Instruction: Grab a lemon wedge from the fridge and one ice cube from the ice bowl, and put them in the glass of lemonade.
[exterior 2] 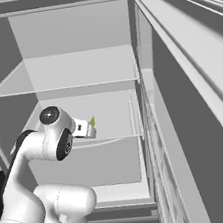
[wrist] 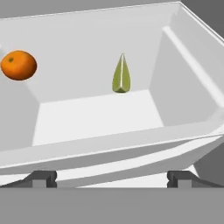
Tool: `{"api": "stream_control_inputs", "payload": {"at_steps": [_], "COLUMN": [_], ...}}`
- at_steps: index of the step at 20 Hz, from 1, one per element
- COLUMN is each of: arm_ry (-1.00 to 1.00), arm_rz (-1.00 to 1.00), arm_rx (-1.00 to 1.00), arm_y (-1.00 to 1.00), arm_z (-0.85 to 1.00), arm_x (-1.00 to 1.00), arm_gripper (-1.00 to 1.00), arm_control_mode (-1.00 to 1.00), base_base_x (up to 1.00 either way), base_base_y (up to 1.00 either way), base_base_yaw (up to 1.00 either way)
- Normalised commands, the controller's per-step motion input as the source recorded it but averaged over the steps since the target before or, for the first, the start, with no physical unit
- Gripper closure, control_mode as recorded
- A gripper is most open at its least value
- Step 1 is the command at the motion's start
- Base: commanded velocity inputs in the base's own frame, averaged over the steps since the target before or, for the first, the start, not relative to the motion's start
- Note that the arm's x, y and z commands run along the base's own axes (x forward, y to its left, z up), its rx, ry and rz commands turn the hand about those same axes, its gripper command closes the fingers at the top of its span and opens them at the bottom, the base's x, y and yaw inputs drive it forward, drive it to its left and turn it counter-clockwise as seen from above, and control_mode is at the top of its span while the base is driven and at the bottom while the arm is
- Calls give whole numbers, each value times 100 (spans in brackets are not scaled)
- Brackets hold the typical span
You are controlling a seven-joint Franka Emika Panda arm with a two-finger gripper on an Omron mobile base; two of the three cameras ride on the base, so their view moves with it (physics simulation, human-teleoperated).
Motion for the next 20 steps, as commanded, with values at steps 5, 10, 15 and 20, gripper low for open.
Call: {"api": "stream_control_inputs", "payload": {"at_steps": [5, 10, 15, 20], "arm_ry": [0, 0, 0, 0], "arm_rz": [0, 0, 0, -1], "arm_rx": [0, 0, 0, 0], "arm_y": [0, 0, 0, -4], "arm_z": [-23, -8, -3, -5], "arm_x": [36, 36, 37, 29], "arm_gripper": [-100, -100, -100, -100], "arm_control_mode": [-100, -100, -100, -100], "base_base_x": [0, 0, 0, 0], "base_base_y": [0, 0, 0, 0], "base_base_yaw": [0, 0, 0, 0]}}
